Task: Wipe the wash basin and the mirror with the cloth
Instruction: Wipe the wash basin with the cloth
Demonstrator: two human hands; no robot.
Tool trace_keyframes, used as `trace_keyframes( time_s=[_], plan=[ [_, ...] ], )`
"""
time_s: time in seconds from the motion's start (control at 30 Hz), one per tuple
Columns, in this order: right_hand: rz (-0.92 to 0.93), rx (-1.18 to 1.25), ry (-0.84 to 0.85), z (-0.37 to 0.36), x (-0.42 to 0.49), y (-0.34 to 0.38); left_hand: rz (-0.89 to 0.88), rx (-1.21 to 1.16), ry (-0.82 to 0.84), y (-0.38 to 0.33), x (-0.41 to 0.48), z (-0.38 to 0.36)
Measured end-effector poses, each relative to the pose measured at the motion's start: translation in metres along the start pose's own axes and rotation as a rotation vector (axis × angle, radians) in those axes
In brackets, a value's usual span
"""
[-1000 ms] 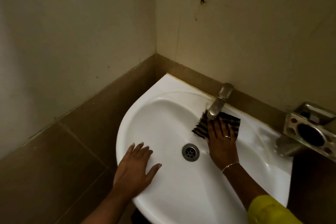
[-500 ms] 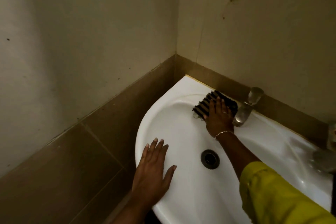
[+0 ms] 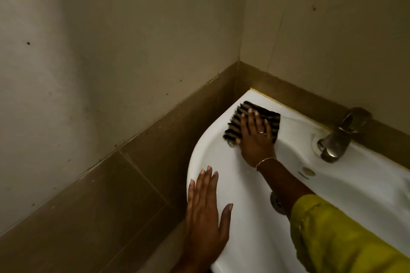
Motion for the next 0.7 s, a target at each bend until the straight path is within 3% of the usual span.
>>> trace_keyframes(
  time_s=[0.13,0.23,0.3,0.37,0.43,0.57,0.7],
  plan=[
    [0.151,0.16,-0.023,-0.011,-0.003,0.033,-0.024,-0.032,-0.016,0.004,0.002,-0.004],
    [0.305,0.415,0.036,-0.012,-0.013,0.046,-0.02,-0.05,-0.018,0.006,0.001,-0.006],
    [0.26,0.72,0.089,-0.002,-0.017,0.046,-0.019,-0.05,-0.018,0.006,0.001,-0.006],
    [0.092,0.946,-0.006,0.007,-0.017,0.047,-0.015,-0.058,-0.037,0.005,0.001,-0.004],
    [-0.044,0.915,-0.001,0.01,-0.012,0.055,-0.011,-0.06,-0.065,0.004,0.001,-0.004],
    [-0.079,0.66,0.156,0.006,-0.009,0.075,-0.001,-0.077,-0.1,0.004,-0.003,-0.004],
    [-0.037,0.757,0.198,0.004,-0.022,0.086,0.009,-0.108,-0.105,0.005,-0.004,-0.003]
  ],
)
Point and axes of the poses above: each hand's wrist, its own x-axis towards the middle knuckle, its own z-axis out of the back of the hand, y = z × x, the point moved 1 cm from there along x, towards the middle knuckle, and after that the axes turned 1 degree about -y, right-handed, at the moved point
